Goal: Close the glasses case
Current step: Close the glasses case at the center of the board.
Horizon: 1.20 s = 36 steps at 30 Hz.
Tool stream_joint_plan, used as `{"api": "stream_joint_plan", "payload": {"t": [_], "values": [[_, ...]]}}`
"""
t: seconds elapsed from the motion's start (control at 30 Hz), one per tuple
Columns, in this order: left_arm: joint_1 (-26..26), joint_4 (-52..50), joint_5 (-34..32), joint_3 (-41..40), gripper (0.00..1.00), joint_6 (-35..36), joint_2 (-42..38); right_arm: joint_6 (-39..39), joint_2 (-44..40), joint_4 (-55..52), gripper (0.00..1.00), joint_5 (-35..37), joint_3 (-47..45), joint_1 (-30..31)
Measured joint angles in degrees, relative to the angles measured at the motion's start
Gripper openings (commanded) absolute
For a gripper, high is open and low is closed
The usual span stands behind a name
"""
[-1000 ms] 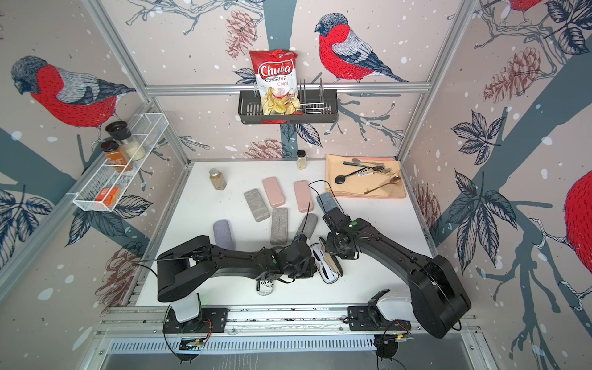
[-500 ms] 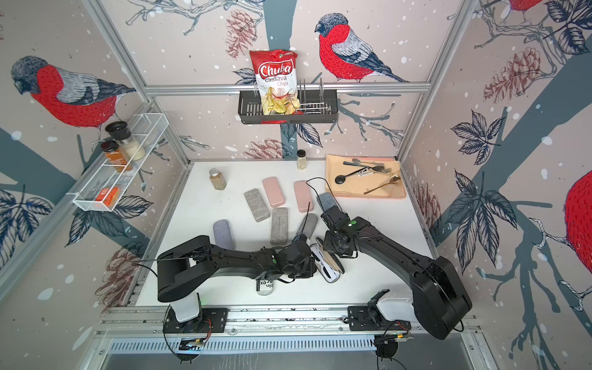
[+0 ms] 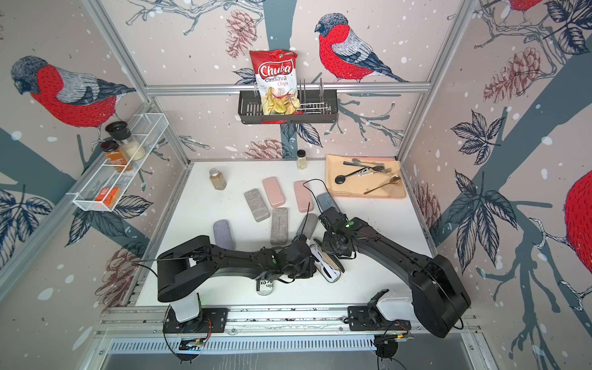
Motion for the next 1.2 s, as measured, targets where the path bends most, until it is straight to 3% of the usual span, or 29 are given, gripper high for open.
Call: {"api": "stream_joint_plan", "payload": {"t": [0.7, 1.2], "values": [[0.09, -0.96, 0.31, -0.33, 0.0, -0.02, 0.15, 3.21, 2.34, 0.48, 0.08, 3.43, -1.31, 3.85], [0.2, -0.68, 0.37, -0.33, 0.0, -0.07, 0.24, 2.97, -0.59, 3.13, 0.22, 1.4, -1.2, 3.21]]}}
